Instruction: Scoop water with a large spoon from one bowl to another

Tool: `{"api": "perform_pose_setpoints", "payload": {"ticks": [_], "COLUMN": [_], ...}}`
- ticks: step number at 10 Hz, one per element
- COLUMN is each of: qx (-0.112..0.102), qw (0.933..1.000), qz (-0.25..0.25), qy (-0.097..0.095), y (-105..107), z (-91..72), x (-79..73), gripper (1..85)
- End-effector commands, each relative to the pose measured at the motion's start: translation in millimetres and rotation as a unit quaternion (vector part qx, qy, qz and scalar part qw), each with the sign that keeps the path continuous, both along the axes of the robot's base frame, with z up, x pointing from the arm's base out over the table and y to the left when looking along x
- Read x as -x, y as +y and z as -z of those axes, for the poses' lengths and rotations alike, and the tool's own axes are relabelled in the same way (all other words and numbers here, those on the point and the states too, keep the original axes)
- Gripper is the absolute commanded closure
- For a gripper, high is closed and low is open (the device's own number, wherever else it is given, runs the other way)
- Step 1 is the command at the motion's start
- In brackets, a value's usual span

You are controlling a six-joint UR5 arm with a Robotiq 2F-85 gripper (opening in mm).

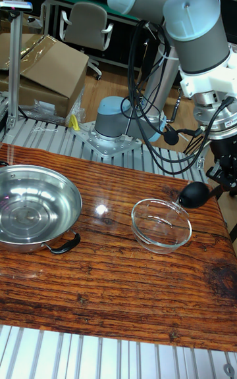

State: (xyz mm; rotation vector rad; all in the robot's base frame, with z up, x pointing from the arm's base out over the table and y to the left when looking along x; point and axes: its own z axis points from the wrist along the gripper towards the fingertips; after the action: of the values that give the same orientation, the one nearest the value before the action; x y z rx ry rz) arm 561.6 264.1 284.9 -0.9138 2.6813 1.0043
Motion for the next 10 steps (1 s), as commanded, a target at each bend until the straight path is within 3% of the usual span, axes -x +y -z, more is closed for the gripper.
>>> {"api": "perform_pose_setpoints", "payload": {"ticks": [1, 5, 10], "qx": [-0.005, -0.003, 0.085], "qw": [1.0, 0.9999, 0.9952], "qz": [-0.003, -0.008, -0.014], "qy": [-0.002, -0.005, -0.045], "y": [0.3, -1.7, -36.6], "z": [-2.9, -1.9, 15.3], "x": [0.2, 0.9, -12.3], "gripper": [84.7, 84.7, 84.7]}}
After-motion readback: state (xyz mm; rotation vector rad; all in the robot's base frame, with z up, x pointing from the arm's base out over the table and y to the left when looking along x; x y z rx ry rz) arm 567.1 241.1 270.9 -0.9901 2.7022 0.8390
